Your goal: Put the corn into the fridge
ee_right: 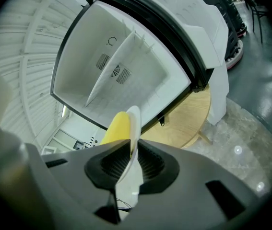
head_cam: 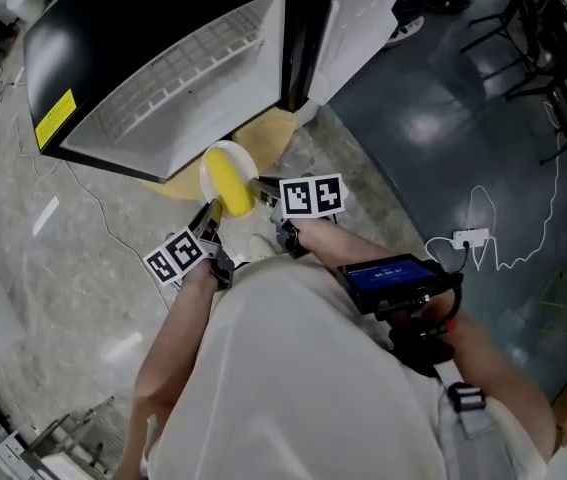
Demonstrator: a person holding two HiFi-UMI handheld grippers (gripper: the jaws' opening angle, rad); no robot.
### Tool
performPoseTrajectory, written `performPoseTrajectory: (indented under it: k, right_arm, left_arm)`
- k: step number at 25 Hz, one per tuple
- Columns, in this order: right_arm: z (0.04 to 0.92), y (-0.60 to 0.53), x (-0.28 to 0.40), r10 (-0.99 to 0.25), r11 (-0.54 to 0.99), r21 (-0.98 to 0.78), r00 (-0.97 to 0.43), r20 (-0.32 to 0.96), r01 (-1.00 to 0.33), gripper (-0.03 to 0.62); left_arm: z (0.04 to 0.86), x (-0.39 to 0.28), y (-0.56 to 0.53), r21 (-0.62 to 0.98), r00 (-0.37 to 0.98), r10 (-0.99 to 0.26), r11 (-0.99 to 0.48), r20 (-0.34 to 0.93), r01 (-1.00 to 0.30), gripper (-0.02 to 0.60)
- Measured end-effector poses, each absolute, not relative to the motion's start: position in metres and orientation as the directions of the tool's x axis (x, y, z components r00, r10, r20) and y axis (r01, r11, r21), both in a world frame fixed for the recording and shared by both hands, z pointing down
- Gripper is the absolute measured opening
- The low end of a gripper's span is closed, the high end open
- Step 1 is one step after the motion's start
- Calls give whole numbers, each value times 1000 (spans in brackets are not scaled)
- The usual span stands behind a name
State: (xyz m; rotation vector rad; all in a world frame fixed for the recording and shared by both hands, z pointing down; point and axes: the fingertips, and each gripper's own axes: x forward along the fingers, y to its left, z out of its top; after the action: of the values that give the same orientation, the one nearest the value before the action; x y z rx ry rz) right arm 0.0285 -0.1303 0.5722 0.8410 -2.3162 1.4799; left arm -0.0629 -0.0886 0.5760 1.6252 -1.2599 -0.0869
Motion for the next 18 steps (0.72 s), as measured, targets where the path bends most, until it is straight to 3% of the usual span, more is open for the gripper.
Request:
performPoseTrajectory:
  k: [18]
  right_arm:
    - [566, -145, 1, -362, 292, -720, -770, 525, -629, 54]
  left_arm:
    - [570, -92, -108, 741, 499, -725, 23, 475, -671, 58]
